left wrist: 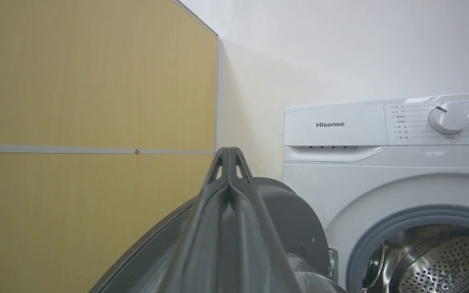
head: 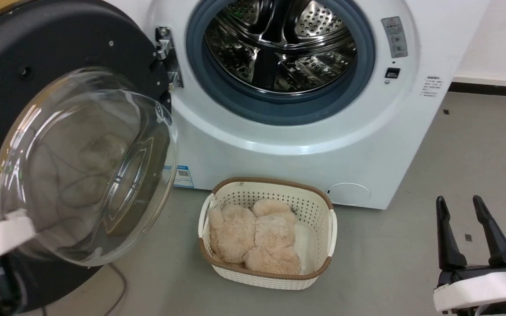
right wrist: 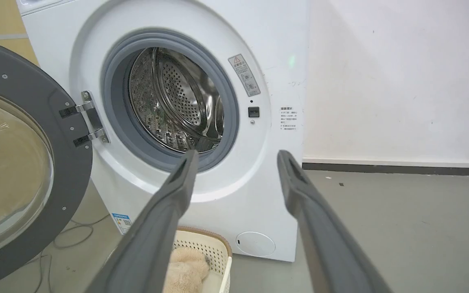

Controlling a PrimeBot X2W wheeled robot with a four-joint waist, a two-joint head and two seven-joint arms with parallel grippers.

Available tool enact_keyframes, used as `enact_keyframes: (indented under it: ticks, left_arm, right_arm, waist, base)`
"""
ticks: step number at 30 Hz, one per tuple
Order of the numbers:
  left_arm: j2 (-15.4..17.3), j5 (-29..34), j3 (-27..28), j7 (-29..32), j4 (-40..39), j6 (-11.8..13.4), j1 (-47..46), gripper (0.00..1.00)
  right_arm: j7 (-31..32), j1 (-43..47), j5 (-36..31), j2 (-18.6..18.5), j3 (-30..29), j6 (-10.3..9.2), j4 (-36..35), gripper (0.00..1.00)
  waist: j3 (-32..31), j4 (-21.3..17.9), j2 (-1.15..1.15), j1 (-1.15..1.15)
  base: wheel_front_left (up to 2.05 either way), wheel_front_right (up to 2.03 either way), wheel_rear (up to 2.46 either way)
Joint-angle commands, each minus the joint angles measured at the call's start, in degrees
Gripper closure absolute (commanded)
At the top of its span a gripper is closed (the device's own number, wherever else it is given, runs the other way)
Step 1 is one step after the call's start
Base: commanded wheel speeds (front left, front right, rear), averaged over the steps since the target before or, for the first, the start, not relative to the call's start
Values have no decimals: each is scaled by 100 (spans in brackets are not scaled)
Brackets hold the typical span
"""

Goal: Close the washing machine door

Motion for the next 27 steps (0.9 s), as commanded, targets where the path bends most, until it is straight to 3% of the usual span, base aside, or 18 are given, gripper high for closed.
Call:
enact_keyframes:
  ticks: [1, 13, 20, 27]
  left_arm:
    - [57, -172, 272, -58, -66, -96, -170, 100]
    - [112, -1088, 1465, -202, 826, -784, -676, 100]
    - [403, -1710, 1815, -30, 1792, -960, -966, 100]
    - [757, -3010, 2142, 1198, 3153, -1057, -1438, 100]
  right_arm:
    - [-72, 46, 64, 13, -45, 3, -60, 0]
    - [-215, -10, 133, 15, -154, 3, -129, 0]
    - [-287, -24, 179, 16, -204, 3, -147, 0]
    - [-383, -16, 230, 18, -283, 4, -165, 0]
  waist:
    - [47, 86, 0, 0]
    - [229, 465, 0, 0]
    - [284, 574, 0, 0]
    - [313, 645, 0, 0]
  base:
    - [0, 0, 0]
    - [0, 0, 0]
    - [0, 0, 0]
    - [0, 0, 0]
